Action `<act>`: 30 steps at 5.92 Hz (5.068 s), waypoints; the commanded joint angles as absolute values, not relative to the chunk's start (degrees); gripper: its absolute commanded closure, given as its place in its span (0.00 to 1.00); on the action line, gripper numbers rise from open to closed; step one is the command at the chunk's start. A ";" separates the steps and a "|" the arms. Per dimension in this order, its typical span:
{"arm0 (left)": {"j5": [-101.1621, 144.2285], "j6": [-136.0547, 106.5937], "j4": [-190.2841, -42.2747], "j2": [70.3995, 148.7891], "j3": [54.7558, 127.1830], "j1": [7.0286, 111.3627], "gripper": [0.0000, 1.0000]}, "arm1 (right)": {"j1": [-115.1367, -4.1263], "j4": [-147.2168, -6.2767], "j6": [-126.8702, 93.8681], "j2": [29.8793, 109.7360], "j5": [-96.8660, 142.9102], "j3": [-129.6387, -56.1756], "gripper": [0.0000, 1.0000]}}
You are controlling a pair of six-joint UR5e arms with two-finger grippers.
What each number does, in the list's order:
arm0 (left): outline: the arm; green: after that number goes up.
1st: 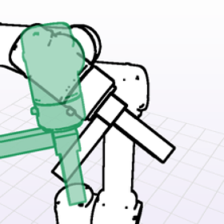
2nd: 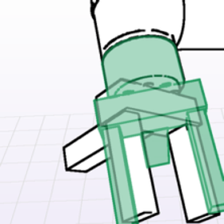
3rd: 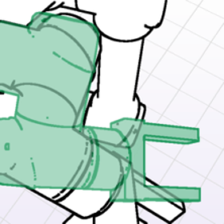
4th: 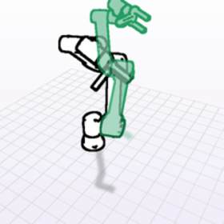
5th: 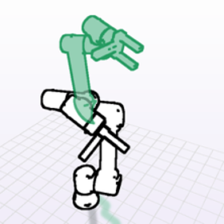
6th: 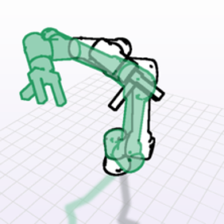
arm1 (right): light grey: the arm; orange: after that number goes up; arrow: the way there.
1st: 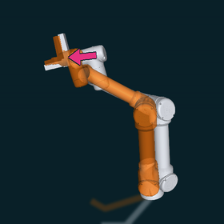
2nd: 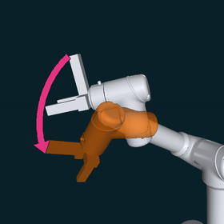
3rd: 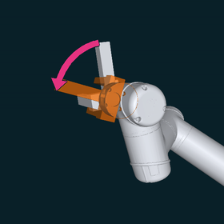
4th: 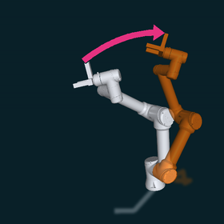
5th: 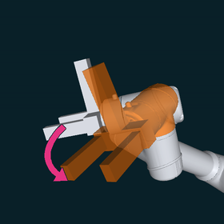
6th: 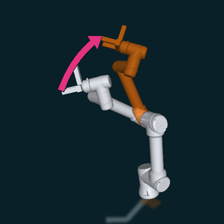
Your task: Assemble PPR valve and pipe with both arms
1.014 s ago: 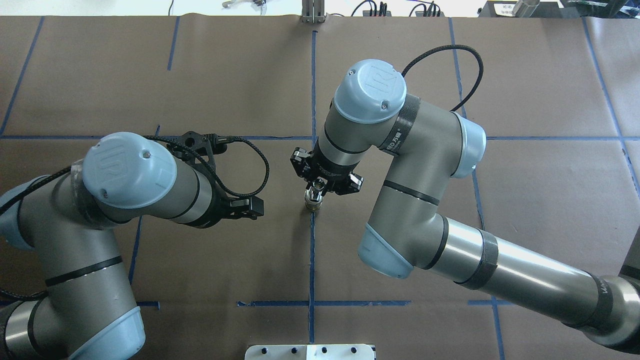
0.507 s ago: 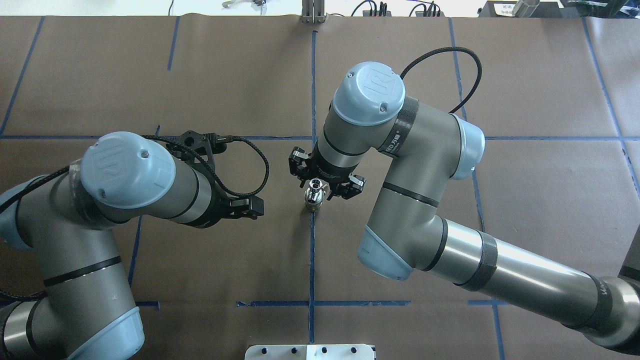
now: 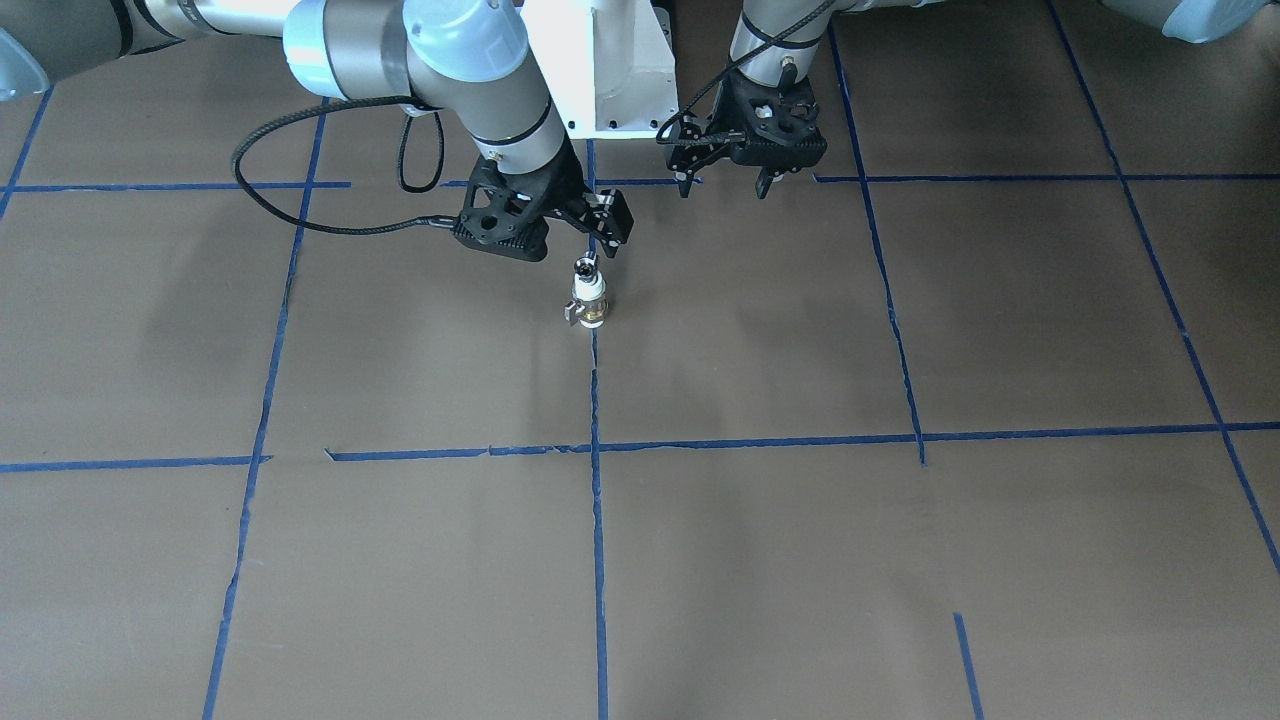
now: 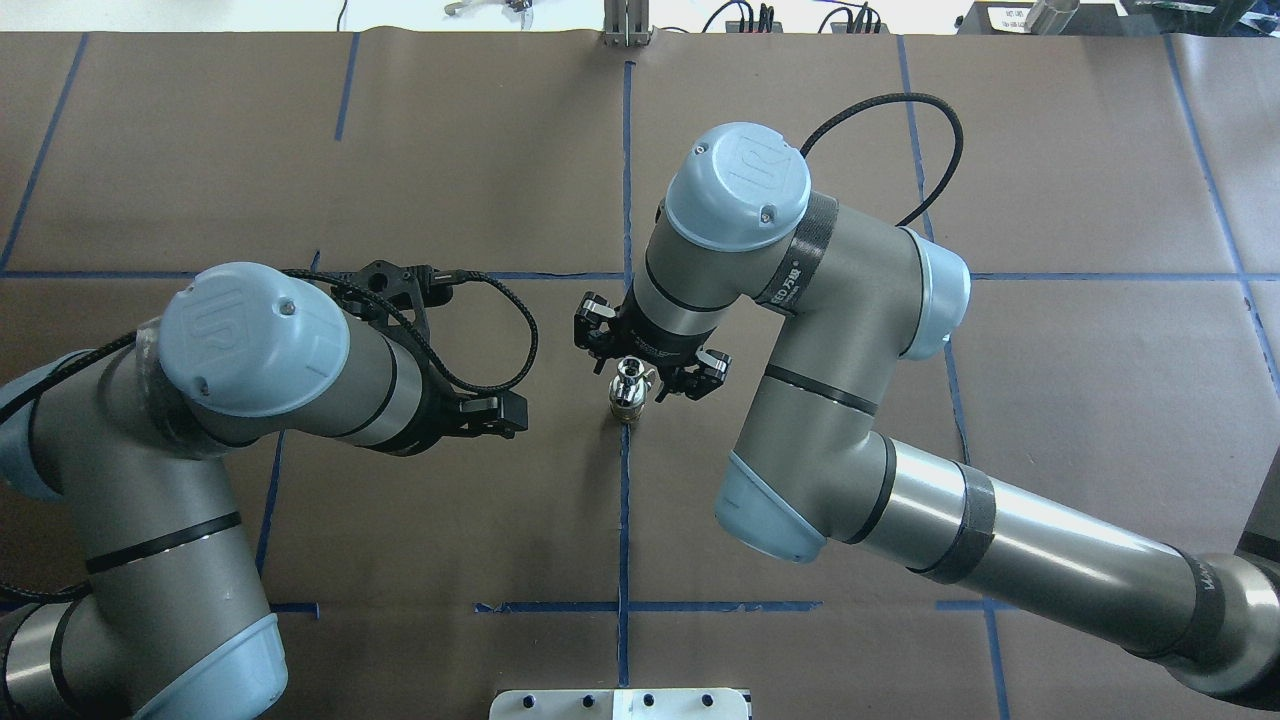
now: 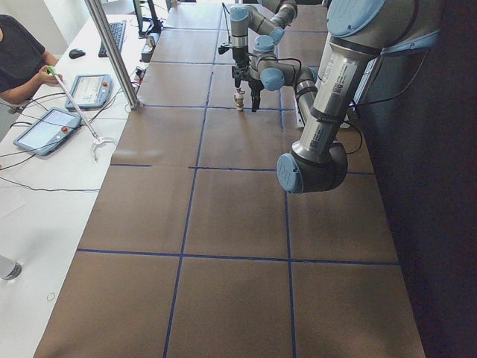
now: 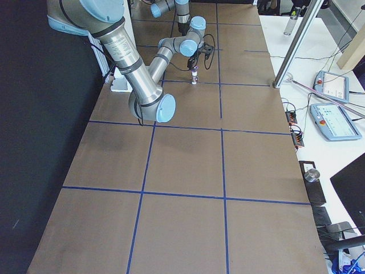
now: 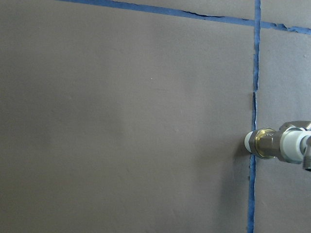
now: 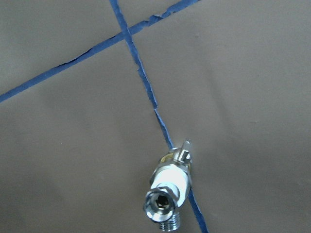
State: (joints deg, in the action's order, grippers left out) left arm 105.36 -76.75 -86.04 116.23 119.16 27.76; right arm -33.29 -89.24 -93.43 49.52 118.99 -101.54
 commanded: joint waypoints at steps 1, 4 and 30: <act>105.38 -73.85 -85.96 114.01 120.40 28.73 0.01 | -38.20 -89.39 -90.47 59.44 121.45 -111.22 0.00; 109.91 -60.62 -86.04 102.87 125.32 36.17 0.01 | -50.92 -89.39 -64.78 78.96 127.84 -119.70 0.00; 134.83 6.59 -83.58 81.83 101.87 89.12 0.00 | -88.77 -103.80 17.32 91.84 132.27 -96.68 0.00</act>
